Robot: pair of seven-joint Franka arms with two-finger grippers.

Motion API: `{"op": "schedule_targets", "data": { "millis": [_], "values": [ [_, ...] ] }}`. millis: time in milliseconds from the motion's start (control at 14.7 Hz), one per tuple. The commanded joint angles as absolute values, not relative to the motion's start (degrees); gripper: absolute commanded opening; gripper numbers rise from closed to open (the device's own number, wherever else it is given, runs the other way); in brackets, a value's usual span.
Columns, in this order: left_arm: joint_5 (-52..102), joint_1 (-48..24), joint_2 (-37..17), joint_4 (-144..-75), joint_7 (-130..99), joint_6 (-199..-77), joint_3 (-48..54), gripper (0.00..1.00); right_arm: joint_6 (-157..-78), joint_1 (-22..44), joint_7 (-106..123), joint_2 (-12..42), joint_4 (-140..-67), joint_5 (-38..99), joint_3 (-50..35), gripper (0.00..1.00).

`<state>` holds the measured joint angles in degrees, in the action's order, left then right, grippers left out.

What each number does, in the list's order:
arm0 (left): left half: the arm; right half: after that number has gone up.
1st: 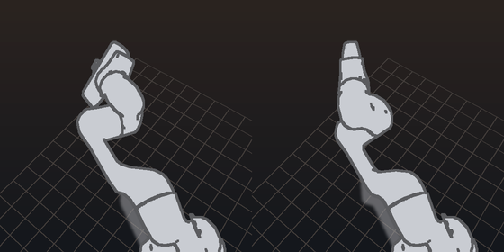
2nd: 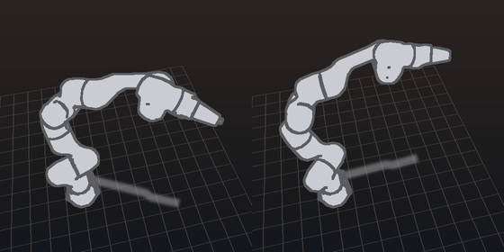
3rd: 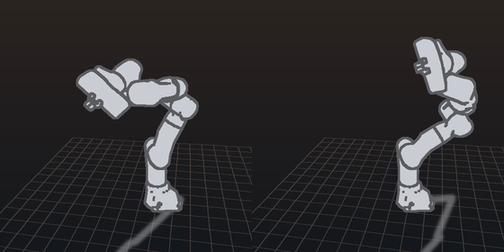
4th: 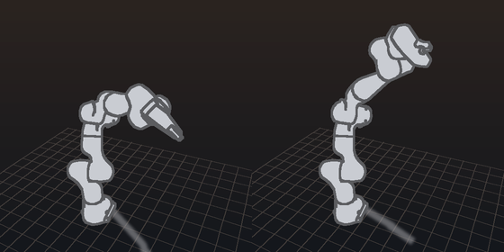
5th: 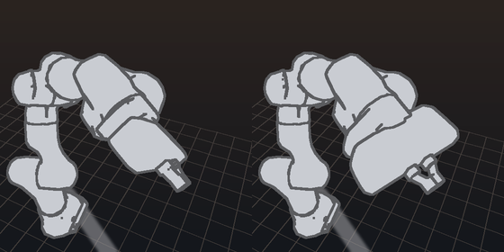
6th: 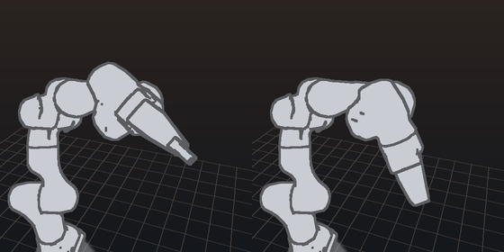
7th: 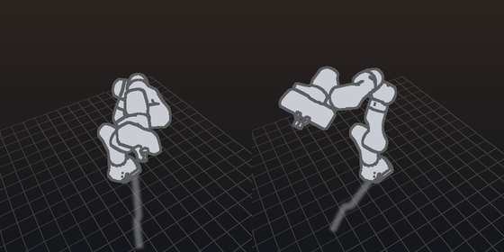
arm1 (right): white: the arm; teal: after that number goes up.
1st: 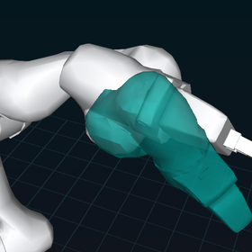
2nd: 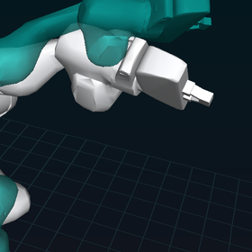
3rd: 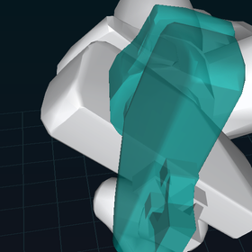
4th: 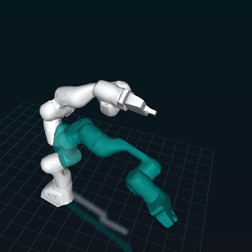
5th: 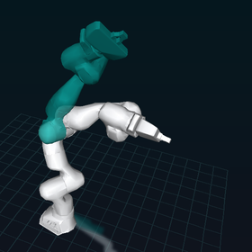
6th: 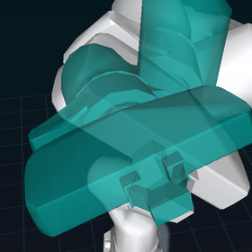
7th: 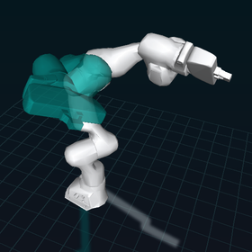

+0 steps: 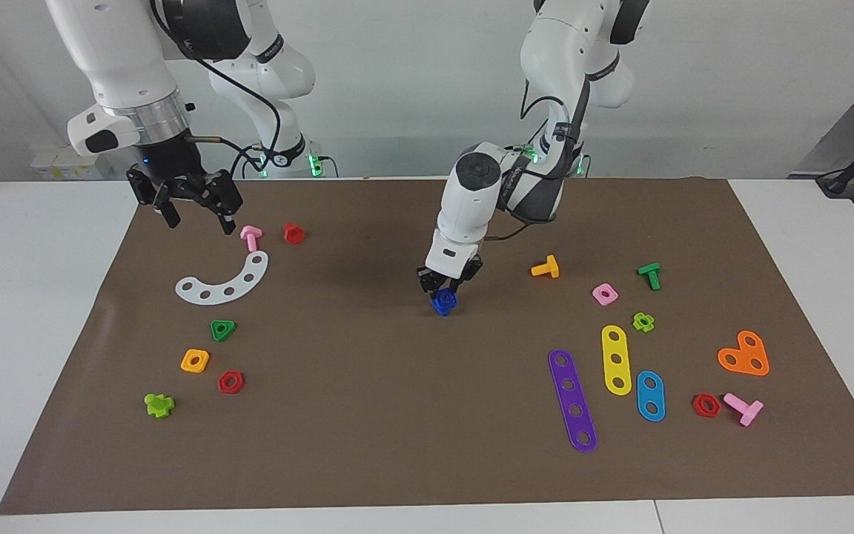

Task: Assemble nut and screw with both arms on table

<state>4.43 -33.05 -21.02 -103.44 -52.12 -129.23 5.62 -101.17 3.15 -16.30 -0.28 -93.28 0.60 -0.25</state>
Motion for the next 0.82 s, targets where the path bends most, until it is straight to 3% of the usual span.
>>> {"op": "schedule_targets", "data": {
  "millis": [0, 750],
  "values": [
    [4.8, -34.4, -22.9, -104.1, -52.5, -129.5, 4.7, 0.0, -100.0, 2.5, -15.0, -2.1, -95.7, 0.9, -0.8, 1.0],
    [5.1, -34.3, -22.9, -99.8, -52.4, -121.7, 4.8, 0.0, -99.5, 2.5, -15.1, -2.3, -95.7, 0.8, -0.8, 1.0]
  ]
}}
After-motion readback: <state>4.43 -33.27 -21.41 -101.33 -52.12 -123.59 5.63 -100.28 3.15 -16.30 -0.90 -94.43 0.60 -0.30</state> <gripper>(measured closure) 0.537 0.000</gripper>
